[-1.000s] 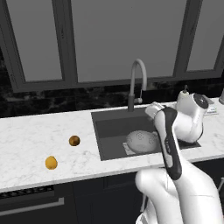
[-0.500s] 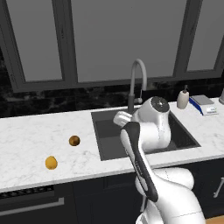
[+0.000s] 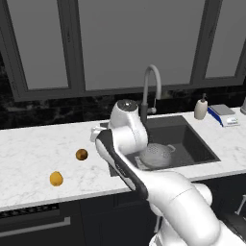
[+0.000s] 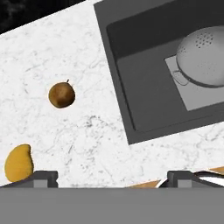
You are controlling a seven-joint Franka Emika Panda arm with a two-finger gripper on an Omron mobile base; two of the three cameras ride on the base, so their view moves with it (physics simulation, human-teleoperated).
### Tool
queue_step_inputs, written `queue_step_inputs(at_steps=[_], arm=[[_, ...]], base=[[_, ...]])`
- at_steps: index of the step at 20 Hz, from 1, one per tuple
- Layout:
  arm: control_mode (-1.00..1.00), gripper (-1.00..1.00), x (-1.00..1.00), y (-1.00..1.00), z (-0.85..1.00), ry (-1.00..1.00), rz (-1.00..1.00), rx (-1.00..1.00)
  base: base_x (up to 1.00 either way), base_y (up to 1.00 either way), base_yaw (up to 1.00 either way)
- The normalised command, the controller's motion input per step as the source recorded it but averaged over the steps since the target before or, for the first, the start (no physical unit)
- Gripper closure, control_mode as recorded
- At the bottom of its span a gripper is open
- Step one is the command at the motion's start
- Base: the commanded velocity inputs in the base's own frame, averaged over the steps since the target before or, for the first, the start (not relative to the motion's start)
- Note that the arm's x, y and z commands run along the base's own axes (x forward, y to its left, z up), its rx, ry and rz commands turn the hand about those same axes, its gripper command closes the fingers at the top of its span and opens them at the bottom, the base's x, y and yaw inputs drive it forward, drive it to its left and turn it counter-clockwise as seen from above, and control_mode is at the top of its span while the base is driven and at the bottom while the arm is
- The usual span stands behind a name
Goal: Put the colander in the sink, put the pear, mango in the colander, and turn on the sink faucet and pour water over the colander.
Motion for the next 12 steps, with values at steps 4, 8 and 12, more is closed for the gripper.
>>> queue_step_inputs(at_steps=[4,8,12], arm=[[-1.00,-1.00,0.37,0.89,-0.05,0.10,0.02,-0.11],[-1.00,-1.00,0.39,0.56,-0.22,0.00,0.00,-0.05],[-1.00,-1.00,0.44,0.15,-0.46,0.07,0.00,-0.04]], base=[[0.00,0.00,0.00],[0.00,0.00,0.00],[0.00,0.00,0.00]])
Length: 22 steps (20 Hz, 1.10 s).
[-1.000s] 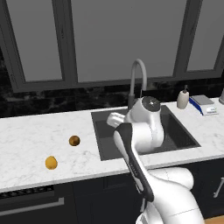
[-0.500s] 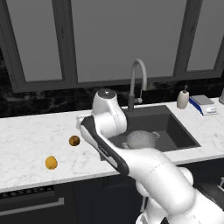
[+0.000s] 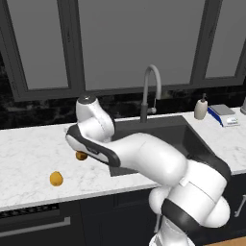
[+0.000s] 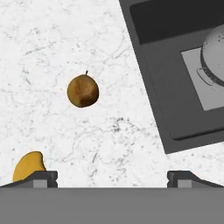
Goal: Put the colander in the sink, put the pear, mango in the colander, and turn on the sink faucet and pour water over the colander.
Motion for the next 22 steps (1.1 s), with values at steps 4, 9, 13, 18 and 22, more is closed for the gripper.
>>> queue_step_inputs(at_steps=[4,9,13,18,22], arm=[[-1.00,-1.00,0.41,0.00,-0.54,0.12,0.00,-0.01],[-1.00,-1.00,0.33,0.04,-0.30,0.05,0.00,0.00],[-1.00,-1.00,0.16,0.02,-0.29,0.00,0.00,0.00],[-1.00,-1.00,0.10,0.00,-0.32,0.00,0.00,-0.01],[-1.00,-1.00,0.11,0.00,-0.26,0.00,0.00,0.00]], base=[[0.00,0.00,0.00],[0.00,0.00,0.00],[0.00,0.00,0.00],[0.00,0.00,0.00],[0.00,0.00,0.00]])
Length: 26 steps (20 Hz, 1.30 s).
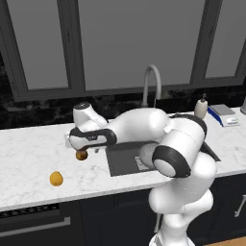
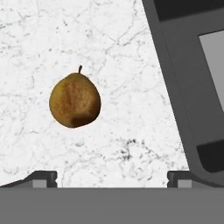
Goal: Put the colander in the sink, put the pear, mango in the colander, and turn on the sink faucet and pour water over the colander.
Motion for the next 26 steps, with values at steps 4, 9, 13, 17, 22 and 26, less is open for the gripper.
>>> queue_step_inputs(at_steps=[4,9,13,17,22,26], arm=[[-1.00,-1.00,0.27,0.00,-0.23,0.00,0.00,0.00],[-1.00,-1.00,0.31,0.04,-0.22,0.00,0.00,0.00],[-1.00,-1.00,0.29,0.23,-0.17,-0.01,0.02,-0.01],[-1.00,-1.00,0.18,0.43,-0.07,-0.06,0.02,-0.02],[-1.00,-1.00,0.14,0.17,-0.18,-0.07,0.01,0.00],[-1.00,-1.00,0.00,-0.11,-0.43,-0.02,0.00,-0.01]], base=[[0.00,0.00,0.00],[0.00,0.00,0.00],[0.00,0.00,0.00],[0.00,0.00,0.00],[0.00,0.00,0.00],[0.00,0.00,0.00]])
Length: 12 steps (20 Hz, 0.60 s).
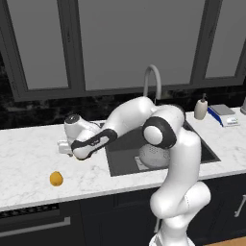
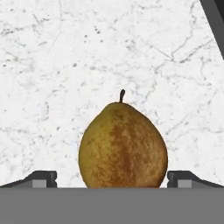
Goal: Put the colander in the sink, put the pear, mango in the colander, and turn on the sink faucet and pour water over the colander.
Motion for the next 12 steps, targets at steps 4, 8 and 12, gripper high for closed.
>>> queue_step_inputs(at_steps=[4,8,12], arm=[[-1.00,-1.00,0.00,-0.09,-0.43,0.00,0.00,-0.02],[-1.00,-1.00,0.29,-0.03,-0.42,-0.09,0.00,0.00],[-1.00,-1.00,0.60,-0.02,-0.47,-0.22,0.01,0.00]], base=[[0.00,0.00,0.00],[0.00,0.00,0.00],[0.00,0.00,0.00]])
